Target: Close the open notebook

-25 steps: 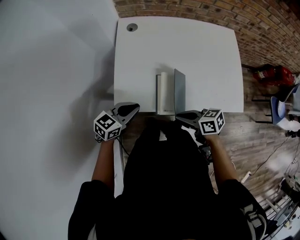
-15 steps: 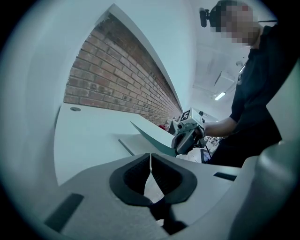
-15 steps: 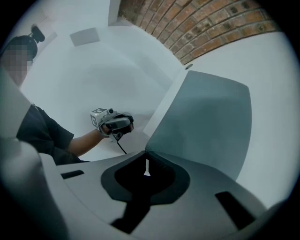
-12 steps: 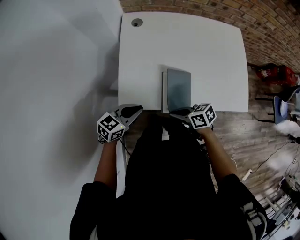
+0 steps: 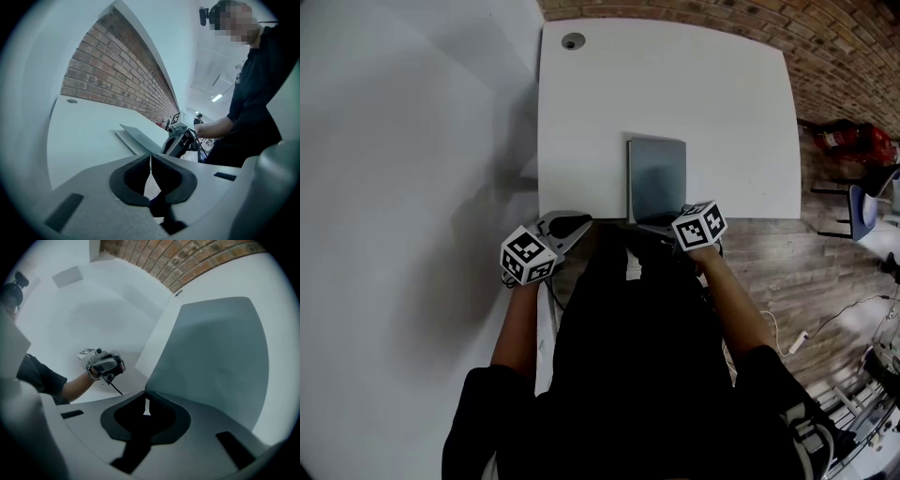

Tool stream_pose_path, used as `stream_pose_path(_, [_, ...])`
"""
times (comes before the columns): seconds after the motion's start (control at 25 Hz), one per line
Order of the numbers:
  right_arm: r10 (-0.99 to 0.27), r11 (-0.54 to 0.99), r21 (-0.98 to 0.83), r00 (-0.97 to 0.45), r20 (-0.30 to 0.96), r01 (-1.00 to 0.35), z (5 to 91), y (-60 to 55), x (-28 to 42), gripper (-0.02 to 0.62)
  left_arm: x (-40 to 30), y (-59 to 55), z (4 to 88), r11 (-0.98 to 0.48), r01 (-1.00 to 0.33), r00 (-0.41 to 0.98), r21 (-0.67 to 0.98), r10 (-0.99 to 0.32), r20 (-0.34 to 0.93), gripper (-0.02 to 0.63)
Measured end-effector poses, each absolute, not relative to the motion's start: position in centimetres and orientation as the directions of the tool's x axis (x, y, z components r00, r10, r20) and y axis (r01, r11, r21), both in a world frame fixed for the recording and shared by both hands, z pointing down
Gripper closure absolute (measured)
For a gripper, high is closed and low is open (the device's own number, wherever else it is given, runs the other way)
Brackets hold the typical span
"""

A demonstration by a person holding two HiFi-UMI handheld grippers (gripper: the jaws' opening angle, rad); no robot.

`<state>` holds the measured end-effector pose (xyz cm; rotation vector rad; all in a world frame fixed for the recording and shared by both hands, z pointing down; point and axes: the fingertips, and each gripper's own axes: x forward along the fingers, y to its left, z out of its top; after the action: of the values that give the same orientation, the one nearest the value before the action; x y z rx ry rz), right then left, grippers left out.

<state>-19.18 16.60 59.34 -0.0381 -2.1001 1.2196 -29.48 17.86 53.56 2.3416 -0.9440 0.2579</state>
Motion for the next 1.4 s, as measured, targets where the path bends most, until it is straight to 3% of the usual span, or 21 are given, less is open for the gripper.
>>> stream_pose_path(0.24, [0.361, 0.518, -0.789, -0.752, 0.552, -0.33, 60.9, 16.8, -19.3, 0.549, -30.0, 17.1, 53.6, -0.567, -0.687, 0.724, 0.454, -0.58, 0.372, 0.583])
stream_pose_path(0.44, [0.367, 0.563, -0.782, -0.767, 0.526, -0.267, 60.3, 17.7, -19.9, 0.518, -30.2, 17.2, 53.6, -0.569, -0.688, 0.725, 0.451, -0.576, 0.377, 0.583])
stream_pose_path(0.6, [0.17, 0.632, -0.72, -0.855, 0.49, -0.287, 57.9, 14.1, -19.8, 0.538, -29.8, 17.6, 53.9, -0.563, -0.681, 0.73, 0.468, -0.571, 0.375, 0.583])
stream_pose_path(0.68, [0.114, 0.667, -0.669, -0.842, 0.527, -0.328, 58.2, 12.6, -19.0, 0.543, -29.3, 17.7, 54.1, -0.565, -0.669, 0.74, 0.482, -0.562, 0.368, 0.583])
stream_pose_path(1.08, [0.113, 0.8, -0.484, -0.704, 0.701, -0.354, 61.3, 14.0, -18.0, 0.577, -25.9, 17.9, 53.8, -0.606, -0.624, 0.78, 0.493, -0.523, 0.344, 0.583])
stream_pose_path(1.24, [0.117, 0.82, -0.483, -0.735, 0.667, -0.307, 60.4, 14.1, -18.1, 0.578, -24.8, 17.7, 53.5, -0.616, -0.62, 0.783, 0.486, -0.527, 0.331, 0.583])
stream_pose_path(1.4, [0.061, 0.858, -0.464, -0.853, 0.519, -0.22, 54.6, 13.2, -18.9, 0.589, -23.6, 16.8, 51.1, -0.647, -0.605, 0.793, 0.464, -0.542, 0.279, 0.583])
